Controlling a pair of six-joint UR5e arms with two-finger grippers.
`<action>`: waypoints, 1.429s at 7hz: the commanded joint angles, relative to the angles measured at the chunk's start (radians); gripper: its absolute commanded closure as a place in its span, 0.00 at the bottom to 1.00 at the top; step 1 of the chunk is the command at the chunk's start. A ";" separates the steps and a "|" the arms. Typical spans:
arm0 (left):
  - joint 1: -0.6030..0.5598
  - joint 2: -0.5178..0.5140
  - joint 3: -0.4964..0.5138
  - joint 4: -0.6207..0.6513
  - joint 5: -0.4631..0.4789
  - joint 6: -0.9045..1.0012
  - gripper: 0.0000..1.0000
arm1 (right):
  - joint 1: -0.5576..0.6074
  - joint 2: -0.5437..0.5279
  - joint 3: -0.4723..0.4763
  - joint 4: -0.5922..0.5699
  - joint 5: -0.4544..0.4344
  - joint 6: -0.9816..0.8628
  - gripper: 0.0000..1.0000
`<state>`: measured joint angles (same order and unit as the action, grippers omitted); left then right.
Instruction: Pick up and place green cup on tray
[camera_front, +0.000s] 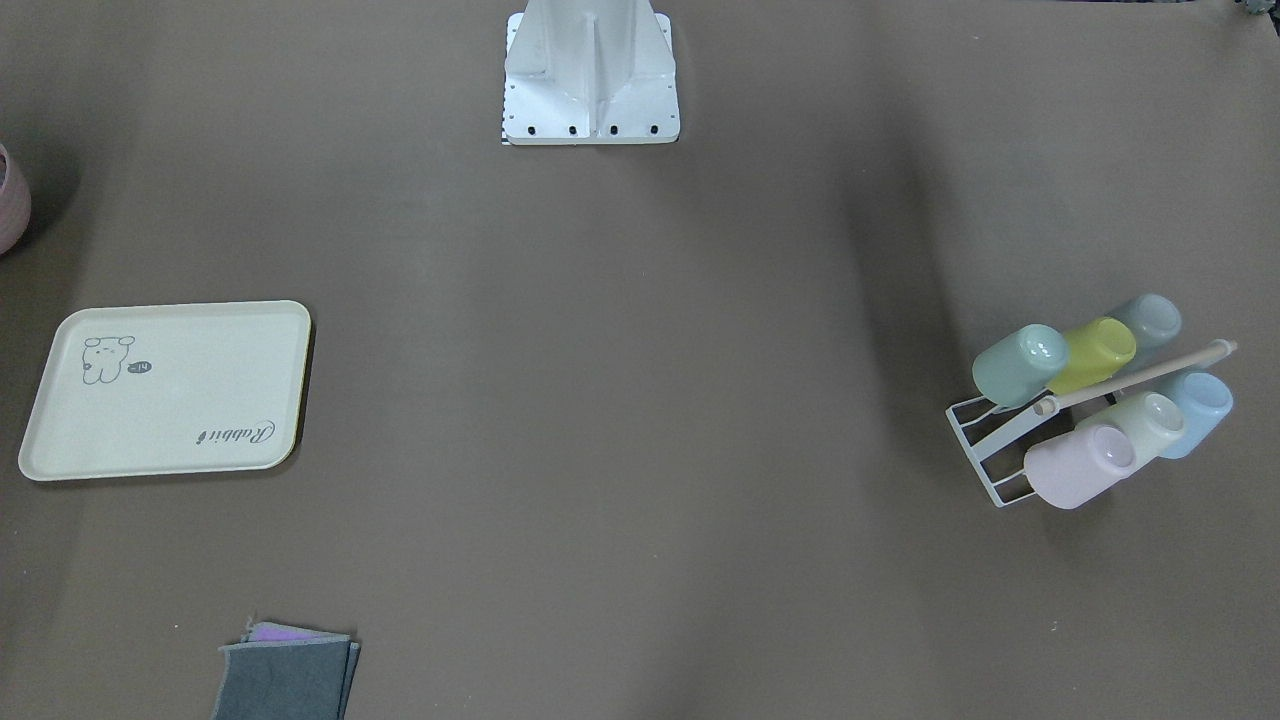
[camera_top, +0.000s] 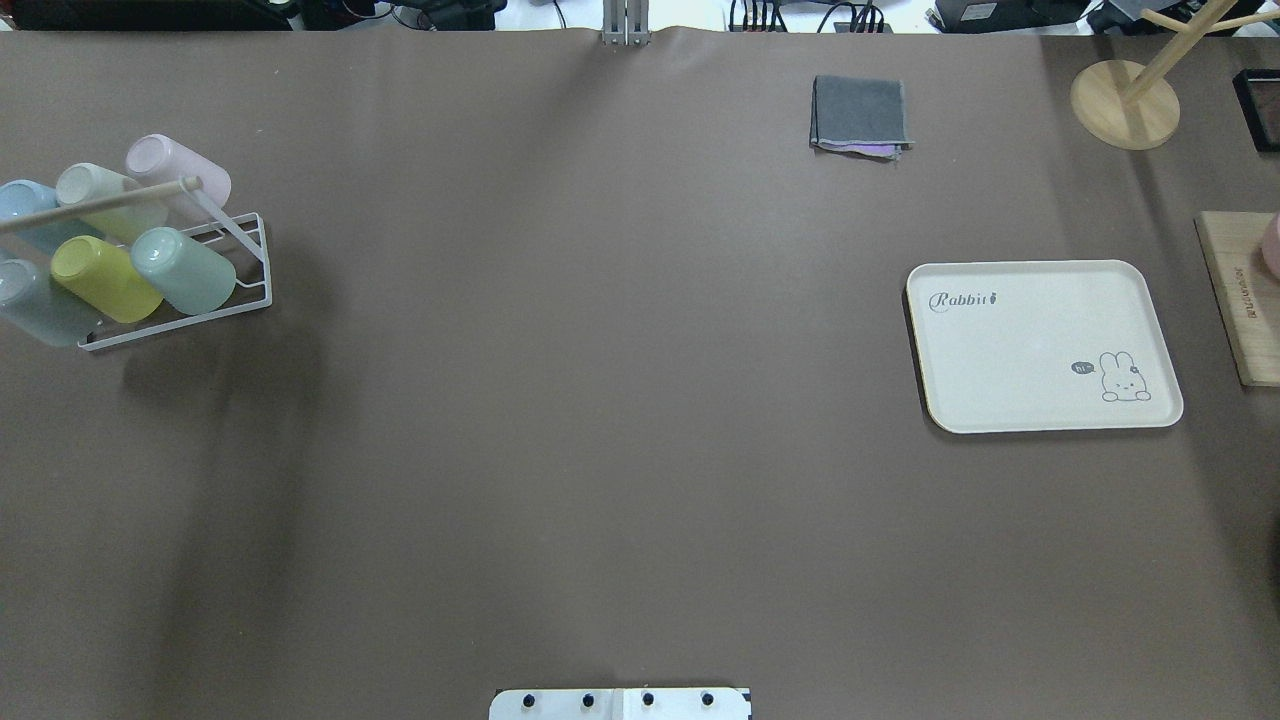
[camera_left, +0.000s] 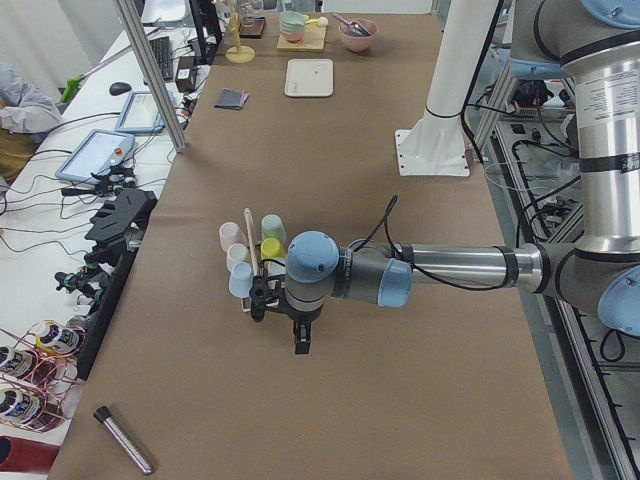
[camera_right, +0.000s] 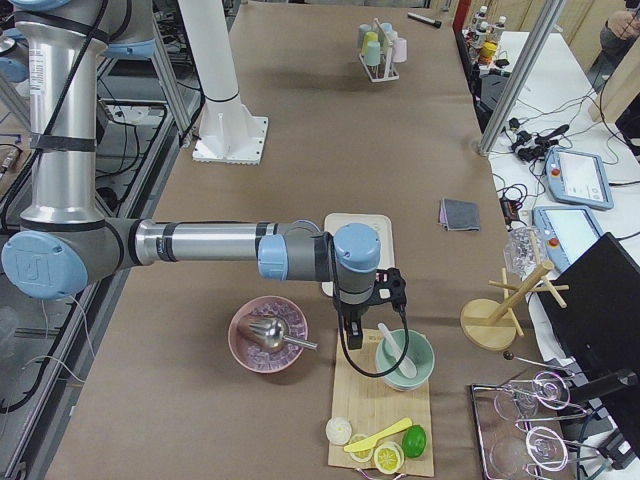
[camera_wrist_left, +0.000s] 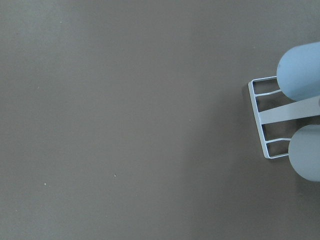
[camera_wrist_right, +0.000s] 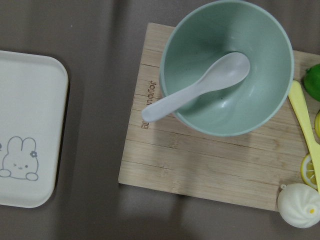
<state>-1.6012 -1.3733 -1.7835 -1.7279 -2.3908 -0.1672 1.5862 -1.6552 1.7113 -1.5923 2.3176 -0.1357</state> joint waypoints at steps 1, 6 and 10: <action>0.000 0.002 0.001 -0.002 0.001 0.006 0.03 | 0.000 0.000 0.001 0.000 0.000 0.001 0.00; 0.094 -0.079 -0.064 0.007 0.158 0.115 0.04 | 0.000 0.000 0.007 0.000 -0.001 0.001 0.00; 0.390 -0.351 -0.184 0.320 0.561 0.431 0.03 | 0.000 -0.002 0.001 -0.002 -0.009 0.002 0.00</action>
<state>-1.3245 -1.6157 -1.9408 -1.5181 -1.9774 0.1691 1.5867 -1.6566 1.7205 -1.5926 2.3099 -0.1346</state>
